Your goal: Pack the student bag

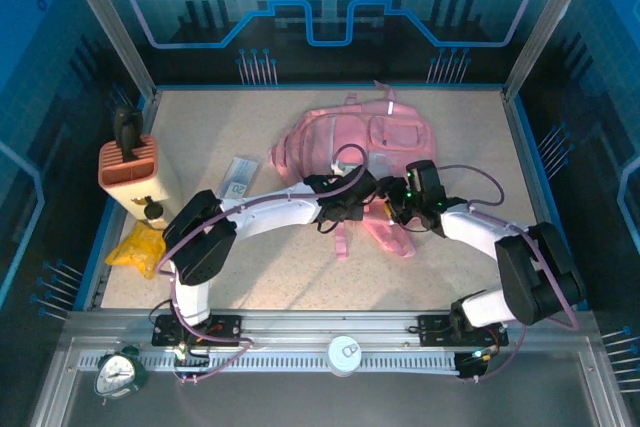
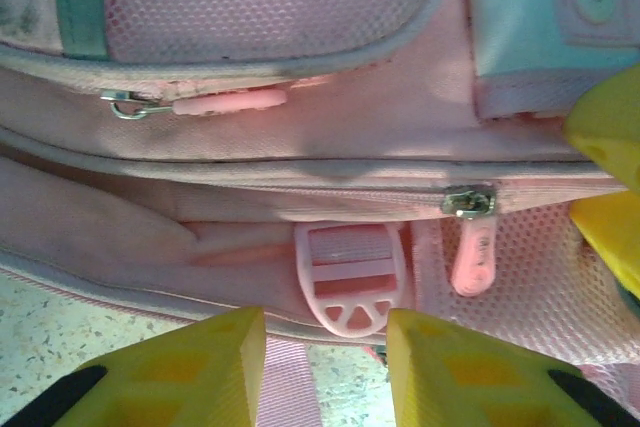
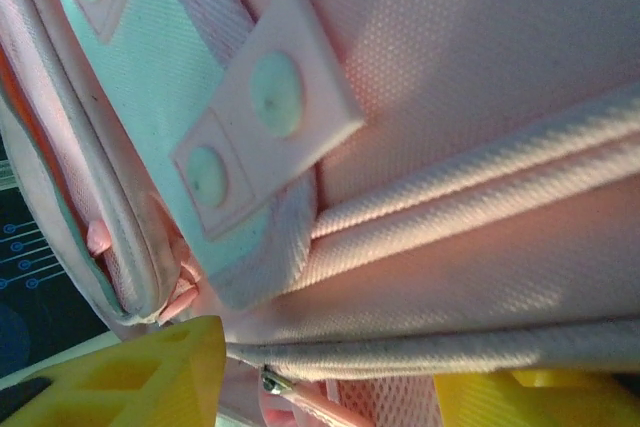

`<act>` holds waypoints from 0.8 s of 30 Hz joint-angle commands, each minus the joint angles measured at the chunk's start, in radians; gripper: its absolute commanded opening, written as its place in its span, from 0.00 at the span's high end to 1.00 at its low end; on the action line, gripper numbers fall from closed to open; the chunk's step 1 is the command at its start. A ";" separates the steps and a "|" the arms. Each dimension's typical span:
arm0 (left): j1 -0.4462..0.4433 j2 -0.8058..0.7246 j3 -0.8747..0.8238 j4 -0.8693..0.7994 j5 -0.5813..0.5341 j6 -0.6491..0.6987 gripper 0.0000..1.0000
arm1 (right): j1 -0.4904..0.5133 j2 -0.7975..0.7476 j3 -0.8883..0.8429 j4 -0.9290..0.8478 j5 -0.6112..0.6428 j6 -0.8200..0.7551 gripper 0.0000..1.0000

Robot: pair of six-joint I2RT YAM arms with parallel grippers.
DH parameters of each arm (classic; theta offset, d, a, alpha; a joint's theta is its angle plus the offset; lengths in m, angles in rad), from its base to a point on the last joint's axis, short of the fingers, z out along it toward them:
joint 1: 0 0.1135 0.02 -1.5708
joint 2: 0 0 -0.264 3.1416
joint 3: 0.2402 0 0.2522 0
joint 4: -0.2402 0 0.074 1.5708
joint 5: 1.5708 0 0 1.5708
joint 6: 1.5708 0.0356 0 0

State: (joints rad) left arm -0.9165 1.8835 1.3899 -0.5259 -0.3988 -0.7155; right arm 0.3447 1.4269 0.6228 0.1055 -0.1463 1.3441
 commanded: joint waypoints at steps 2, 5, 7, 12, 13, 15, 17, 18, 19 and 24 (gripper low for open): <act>0.007 -0.041 -0.006 0.014 0.009 -0.019 0.63 | 0.011 0.053 0.017 0.040 0.038 0.030 0.48; 0.008 -0.041 0.008 -0.008 0.011 -0.014 0.62 | 0.014 0.062 0.015 0.065 0.057 0.039 0.62; 0.006 -0.050 0.010 -0.019 0.017 -0.012 0.61 | 0.017 0.056 0.019 0.074 0.057 0.042 0.69; -0.021 -0.069 -0.002 -0.021 0.002 -0.004 0.55 | 0.023 -0.006 0.026 0.112 0.046 0.024 0.93; -0.027 -0.072 0.000 -0.023 -0.012 -0.004 0.54 | 0.029 -0.028 0.029 0.100 0.059 0.023 0.94; -0.033 -0.071 0.004 -0.017 -0.022 0.001 0.53 | 0.037 -0.066 0.047 0.059 0.070 0.015 0.98; -0.036 -0.060 0.012 0.001 -0.013 0.021 0.53 | 0.040 -0.089 0.064 0.034 0.062 0.008 0.98; -0.039 -0.053 0.021 0.004 -0.015 0.030 0.53 | 0.041 -0.099 0.065 0.030 0.064 0.007 0.99; -0.041 -0.044 0.035 0.002 -0.014 0.037 0.53 | 0.045 -0.108 0.063 0.030 0.069 0.011 0.99; -0.053 -0.018 0.087 -0.003 -0.022 0.063 0.52 | 0.056 -0.121 0.064 0.031 0.074 0.007 0.98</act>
State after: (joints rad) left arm -0.9588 1.8503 1.4288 -0.5266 -0.3969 -0.6888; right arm 0.3790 1.3403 0.6418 0.1089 -0.0742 1.3834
